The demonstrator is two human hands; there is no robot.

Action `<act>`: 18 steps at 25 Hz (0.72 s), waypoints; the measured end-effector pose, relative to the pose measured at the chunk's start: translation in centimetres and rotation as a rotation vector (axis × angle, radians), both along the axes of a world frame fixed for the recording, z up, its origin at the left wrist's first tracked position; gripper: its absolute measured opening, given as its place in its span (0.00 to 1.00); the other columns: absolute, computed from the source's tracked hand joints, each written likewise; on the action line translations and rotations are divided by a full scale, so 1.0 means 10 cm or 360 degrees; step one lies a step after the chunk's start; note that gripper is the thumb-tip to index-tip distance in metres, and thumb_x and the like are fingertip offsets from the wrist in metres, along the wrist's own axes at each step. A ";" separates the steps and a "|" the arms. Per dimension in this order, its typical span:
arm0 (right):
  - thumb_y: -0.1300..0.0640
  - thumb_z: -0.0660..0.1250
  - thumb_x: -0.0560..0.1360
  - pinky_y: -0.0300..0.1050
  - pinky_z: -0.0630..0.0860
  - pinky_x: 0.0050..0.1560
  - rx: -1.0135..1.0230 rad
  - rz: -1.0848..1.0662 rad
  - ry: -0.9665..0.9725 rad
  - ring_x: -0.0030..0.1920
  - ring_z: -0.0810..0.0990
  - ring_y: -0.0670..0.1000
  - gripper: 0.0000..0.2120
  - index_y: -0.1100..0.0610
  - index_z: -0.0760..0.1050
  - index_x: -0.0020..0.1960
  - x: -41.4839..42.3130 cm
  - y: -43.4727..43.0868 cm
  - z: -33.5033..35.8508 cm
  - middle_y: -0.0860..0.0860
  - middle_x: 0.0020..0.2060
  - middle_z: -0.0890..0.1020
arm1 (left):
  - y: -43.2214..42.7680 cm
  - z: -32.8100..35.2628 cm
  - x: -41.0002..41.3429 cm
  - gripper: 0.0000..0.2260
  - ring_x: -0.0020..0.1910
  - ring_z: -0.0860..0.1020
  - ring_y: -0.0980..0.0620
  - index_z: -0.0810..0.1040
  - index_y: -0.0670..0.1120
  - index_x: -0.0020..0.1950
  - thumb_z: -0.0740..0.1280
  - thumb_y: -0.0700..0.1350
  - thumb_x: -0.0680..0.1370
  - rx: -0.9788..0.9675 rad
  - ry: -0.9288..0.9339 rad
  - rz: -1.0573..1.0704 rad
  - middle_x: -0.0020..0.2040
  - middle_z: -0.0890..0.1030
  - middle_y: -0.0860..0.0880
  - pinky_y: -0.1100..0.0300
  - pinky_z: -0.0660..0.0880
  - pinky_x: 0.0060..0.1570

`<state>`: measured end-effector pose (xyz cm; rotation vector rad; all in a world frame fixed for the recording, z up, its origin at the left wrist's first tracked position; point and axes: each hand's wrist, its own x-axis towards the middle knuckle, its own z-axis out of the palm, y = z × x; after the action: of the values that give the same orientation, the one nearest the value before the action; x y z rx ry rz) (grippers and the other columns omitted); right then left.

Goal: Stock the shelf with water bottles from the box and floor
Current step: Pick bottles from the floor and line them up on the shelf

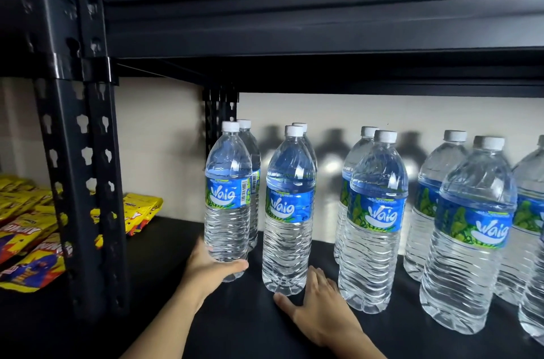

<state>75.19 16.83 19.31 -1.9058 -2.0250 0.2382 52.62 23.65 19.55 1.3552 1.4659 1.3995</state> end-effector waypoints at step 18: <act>0.29 0.58 0.74 0.46 0.53 0.78 0.0091 -0.0017 0.0081 0.79 0.55 0.53 0.44 0.58 0.57 0.78 0.02 0.00 -0.03 0.54 0.78 0.61 | -0.10 0.07 0.12 0.32 0.47 0.82 0.52 0.72 0.51 0.54 0.82 0.45 0.55 0.0064 0.0060 0.0263 0.48 0.82 0.53 0.55 0.80 0.51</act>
<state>75.37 16.79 19.02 -1.8565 -1.9673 0.2219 53.78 22.69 20.28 1.3164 1.6134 1.5210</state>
